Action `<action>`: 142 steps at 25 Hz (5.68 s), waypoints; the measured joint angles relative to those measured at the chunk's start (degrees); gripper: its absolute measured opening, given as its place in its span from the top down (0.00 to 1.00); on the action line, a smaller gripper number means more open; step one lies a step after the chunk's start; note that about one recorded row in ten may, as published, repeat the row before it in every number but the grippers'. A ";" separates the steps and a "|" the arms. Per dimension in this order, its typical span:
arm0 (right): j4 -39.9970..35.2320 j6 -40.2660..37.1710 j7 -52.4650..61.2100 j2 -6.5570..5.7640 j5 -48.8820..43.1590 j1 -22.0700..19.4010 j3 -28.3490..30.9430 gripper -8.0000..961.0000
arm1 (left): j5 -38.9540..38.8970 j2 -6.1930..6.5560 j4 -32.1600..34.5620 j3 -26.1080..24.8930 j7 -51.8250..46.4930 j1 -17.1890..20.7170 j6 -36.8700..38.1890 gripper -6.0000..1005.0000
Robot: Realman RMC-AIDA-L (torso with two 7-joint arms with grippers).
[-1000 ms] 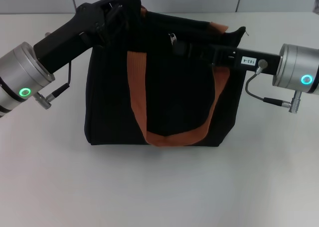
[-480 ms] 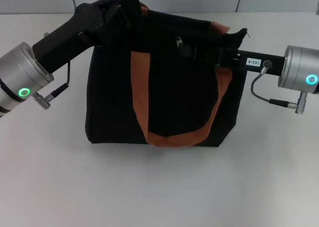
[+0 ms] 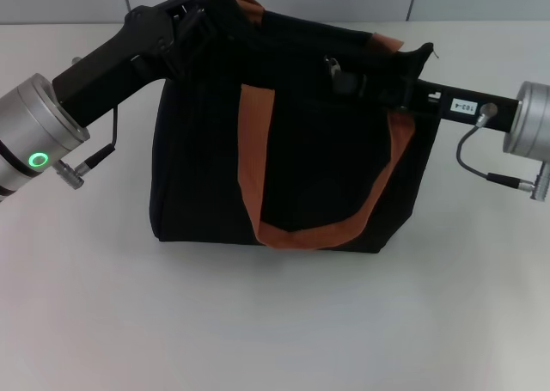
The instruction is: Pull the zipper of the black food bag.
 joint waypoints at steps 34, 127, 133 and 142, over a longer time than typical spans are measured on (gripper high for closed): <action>-0.85 -0.38 0.63 -1.46 -0.30 -5.66 5.84 0.99 | -0.25 0.08 0.56 -0.70 0.00 -0.04 -1.64 0.96; 5.52 -23.65 -55.54 3.85 -33.92 -13.10 21.24 0.14 | 50.02 0.42 10.51 -17.34 17.32 14.10 20.38 0.27; 5.75 -23.58 -57.20 3.87 -33.63 -13.18 21.40 0.14 | 50.06 0.40 9.21 -17.25 17.68 13.98 19.31 0.27; 7.23 -22.83 -57.40 3.95 -33.52 -11.75 21.52 0.14 | 49.81 0.39 8.66 -17.25 17.94 13.82 17.53 0.27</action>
